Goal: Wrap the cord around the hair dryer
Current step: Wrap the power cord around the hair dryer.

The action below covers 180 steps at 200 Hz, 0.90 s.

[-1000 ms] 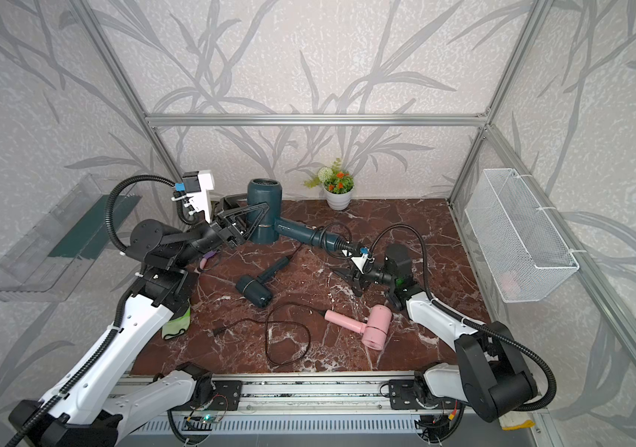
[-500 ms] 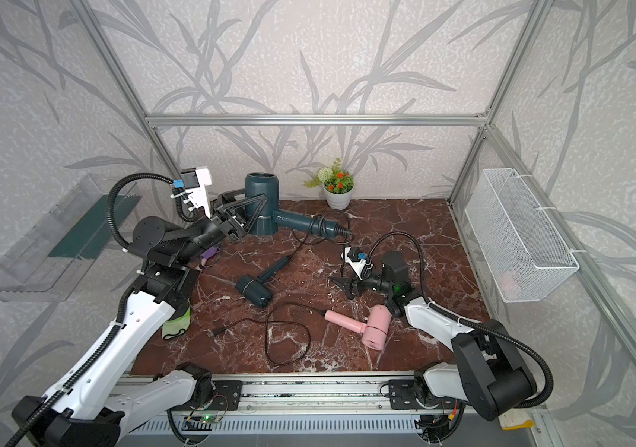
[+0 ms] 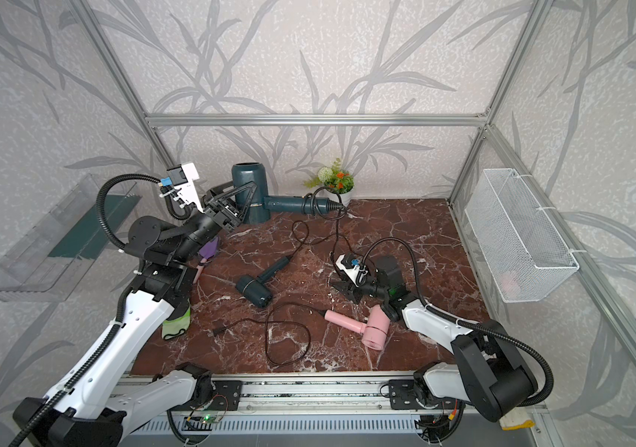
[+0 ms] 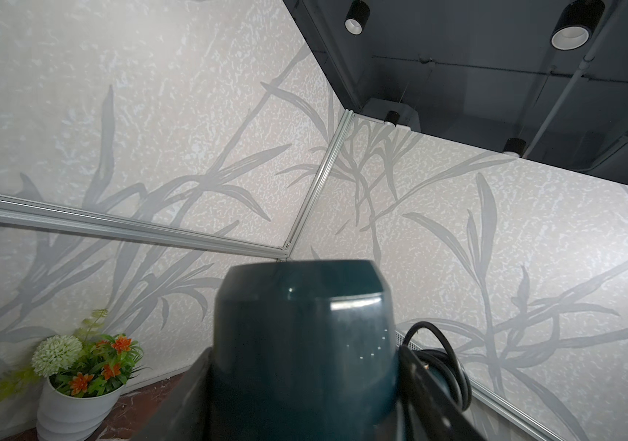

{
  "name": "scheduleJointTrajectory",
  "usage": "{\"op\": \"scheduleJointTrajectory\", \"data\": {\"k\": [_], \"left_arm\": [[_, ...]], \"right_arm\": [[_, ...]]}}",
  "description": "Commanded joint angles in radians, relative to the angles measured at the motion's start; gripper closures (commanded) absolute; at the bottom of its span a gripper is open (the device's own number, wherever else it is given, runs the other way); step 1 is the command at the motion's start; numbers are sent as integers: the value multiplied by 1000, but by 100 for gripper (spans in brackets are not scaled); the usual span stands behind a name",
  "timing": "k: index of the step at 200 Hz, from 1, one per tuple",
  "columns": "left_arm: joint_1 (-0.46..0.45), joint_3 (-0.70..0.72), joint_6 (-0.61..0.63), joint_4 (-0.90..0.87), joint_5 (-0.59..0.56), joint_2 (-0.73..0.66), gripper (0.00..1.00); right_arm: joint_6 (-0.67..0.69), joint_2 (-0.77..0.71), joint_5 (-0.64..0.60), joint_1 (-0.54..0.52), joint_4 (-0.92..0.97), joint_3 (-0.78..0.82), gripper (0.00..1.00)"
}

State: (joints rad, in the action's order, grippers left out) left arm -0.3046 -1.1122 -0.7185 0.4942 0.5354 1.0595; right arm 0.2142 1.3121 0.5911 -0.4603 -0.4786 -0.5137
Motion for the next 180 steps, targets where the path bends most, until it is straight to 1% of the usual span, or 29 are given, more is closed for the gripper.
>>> {"op": "scheduleJointTrajectory", "data": {"k": [1, 8, 15, 29, 38, 54, 90, 112, 131, 152, 164, 180], "left_arm": [[12, -30, -21, 88, -67, -13, 100], [16, -27, -21, 88, -82, -16, 100], [19, -23, -23, 90, -98, -18, 100], [22, -16, -24, 91, -123, -18, 100], [22, -11, -24, 93, -143, -19, 100], [24, 1, -26, 103, -176, -20, 100], [24, 9, -29, 127, -236, -7, 100], [24, 9, -17, 125, -298, 5, 100], [24, 0, 21, 93, -333, 18, 100], [24, 9, 16, 96, -331, 34, 100], [24, 20, 1, 107, -313, 39, 100], [24, 26, -16, 100, -270, 41, 100]], "right_arm": [[26, -12, -28, -21, 65, -34, 61], [43, -19, -36, -31, 85, -40, 67], [61, -26, -50, -43, 114, -45, 77], [83, -51, -71, -57, 158, -57, 92], [102, -75, -91, -76, 196, -64, 100], [144, -126, -146, -119, 269, -80, 100], [214, -196, -220, -206, 443, -131, 100], [294, -199, -314, -291, 580, -188, 100], [361, -212, -412, -370, 688, -249, 100], [405, -229, -471, -413, 774, -317, 100], [419, -237, -483, -415, 809, -344, 100], [443, -247, -513, -414, 811, -360, 100]]}}
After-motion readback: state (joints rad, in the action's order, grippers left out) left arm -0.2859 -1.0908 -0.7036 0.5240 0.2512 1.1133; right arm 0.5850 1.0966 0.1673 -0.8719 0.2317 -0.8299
